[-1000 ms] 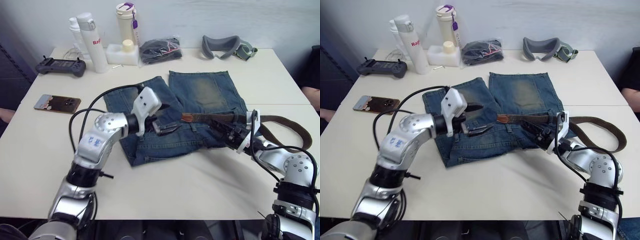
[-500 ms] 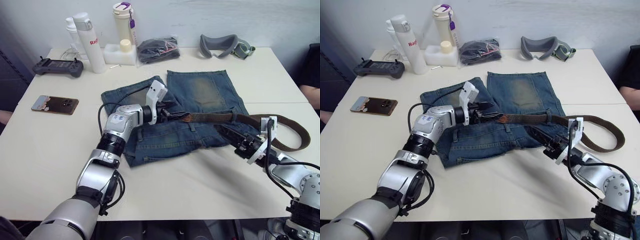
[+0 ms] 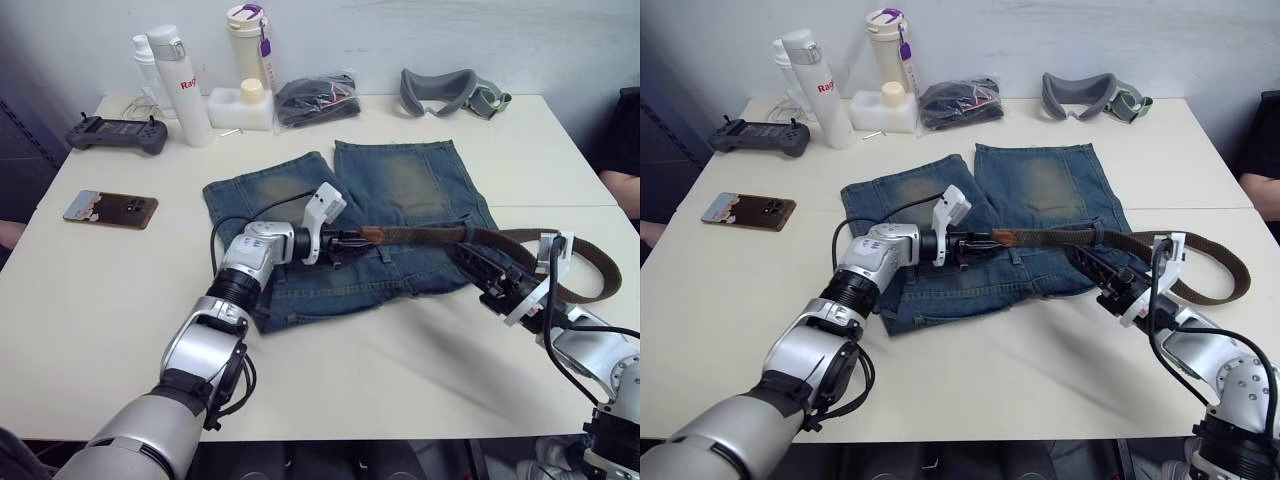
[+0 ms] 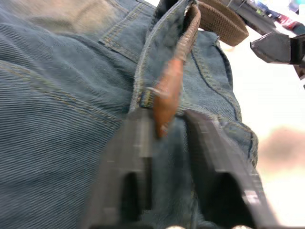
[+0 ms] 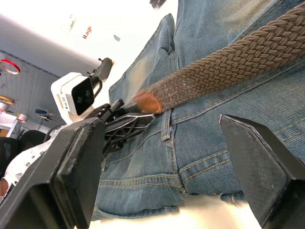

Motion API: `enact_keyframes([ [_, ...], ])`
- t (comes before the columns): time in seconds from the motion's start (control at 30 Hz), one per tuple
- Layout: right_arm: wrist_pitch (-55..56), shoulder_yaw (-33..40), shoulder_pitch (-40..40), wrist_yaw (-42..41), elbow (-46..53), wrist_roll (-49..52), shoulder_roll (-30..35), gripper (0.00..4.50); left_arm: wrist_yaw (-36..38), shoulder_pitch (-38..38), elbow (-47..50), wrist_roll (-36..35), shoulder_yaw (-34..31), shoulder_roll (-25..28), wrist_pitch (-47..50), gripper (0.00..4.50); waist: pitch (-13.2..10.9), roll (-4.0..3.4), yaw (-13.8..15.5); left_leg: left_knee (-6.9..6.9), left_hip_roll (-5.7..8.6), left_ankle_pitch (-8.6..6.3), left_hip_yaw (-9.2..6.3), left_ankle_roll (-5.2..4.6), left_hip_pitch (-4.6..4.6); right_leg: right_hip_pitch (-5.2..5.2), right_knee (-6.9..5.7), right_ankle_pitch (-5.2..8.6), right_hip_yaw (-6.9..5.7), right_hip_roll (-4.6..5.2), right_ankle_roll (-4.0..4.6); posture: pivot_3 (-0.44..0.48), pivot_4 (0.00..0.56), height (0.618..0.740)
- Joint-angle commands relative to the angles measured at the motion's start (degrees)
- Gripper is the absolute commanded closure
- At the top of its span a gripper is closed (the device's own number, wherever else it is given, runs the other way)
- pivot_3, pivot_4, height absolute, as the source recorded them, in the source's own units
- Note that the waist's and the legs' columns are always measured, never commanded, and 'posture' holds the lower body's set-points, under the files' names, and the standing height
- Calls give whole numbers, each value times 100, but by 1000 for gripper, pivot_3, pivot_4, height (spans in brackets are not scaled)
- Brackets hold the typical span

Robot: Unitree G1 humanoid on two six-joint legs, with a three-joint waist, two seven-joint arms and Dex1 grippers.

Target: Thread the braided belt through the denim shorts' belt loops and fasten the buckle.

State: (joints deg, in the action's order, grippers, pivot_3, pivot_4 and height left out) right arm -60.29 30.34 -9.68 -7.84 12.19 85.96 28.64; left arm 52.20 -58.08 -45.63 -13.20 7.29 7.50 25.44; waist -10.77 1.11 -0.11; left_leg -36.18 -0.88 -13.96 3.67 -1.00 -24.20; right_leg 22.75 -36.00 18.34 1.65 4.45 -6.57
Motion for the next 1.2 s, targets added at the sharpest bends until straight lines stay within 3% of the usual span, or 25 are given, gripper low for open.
enact_keyframes([
  [0.03, 153, -37, -8, 22, 111, 180, 30, 359, 37, -251, 224, -340, -361, -160, 203, 4450, 0, 0, 0, 0, 0, 0, 0, 0, 0, 0, 0, 0, 0, 0, 0, 0, 150, 735],
  [0.17, 282, -23, 223, 124, 98, 236, -144, 359, -3, -242, 677, -878, -756, -230, 1057, 4450, 0, 0, -1, 0, 0, 0, -1, 0, 0, 0, 0, 0, 0, 0, 0, 0, 150, 735],
  [0.27, 548, 56, 373, 487, 103, 595, -495, 359, -378, -268, 1149, -1686, -1397, -403, 2211, 4450, 0, 0, -2, 1, -1, 0, -4, 0, -2, 0, 0, 0, -1, 0, 0, 0, 150, 735],
  [0.37, 924, -3, 393, 613, 242, 805, -973, 359, -426, -50, 1831, -2351, -1599, -516, 3497, 4450, 0, 0, -5, 0, -2, 0, -8, 1, -2, 0, -3, 0, 1, 0, 0, 0, 150, 735],
  [0.57, 1400, -250, 408, 101, 683, 400, -1314, 179, -1041, 208, 2379, -2815, -1908, -643, 4632, 4481, 1, -2, -30, 0, -1, 3, -5, 5, 3, 0, -9, 0, 0, -7, -1, 0, 150, 735],
  [0.87, 1644, -866, 535, -247, 772, 160, -1443, 179, -1271, 477, 2775, -2988, -1768, -589, 5269, 4481, 1, -2, -13, 1, -1, 11, -6, 20, 4, -1, -9, 0, -1, -9, -1, 0, 150, 735],
  [1.2, 2219, -790, 143, -205, 414, 499, -1798, 179, -1244, 540, 2686, -2675, -1366, -314, 4836, 4481, 1, -2, -14, 4, -1, 11, -7, 24, 5, 0, -6, 0, -1, -5, -1, 0, 150, 735],
])
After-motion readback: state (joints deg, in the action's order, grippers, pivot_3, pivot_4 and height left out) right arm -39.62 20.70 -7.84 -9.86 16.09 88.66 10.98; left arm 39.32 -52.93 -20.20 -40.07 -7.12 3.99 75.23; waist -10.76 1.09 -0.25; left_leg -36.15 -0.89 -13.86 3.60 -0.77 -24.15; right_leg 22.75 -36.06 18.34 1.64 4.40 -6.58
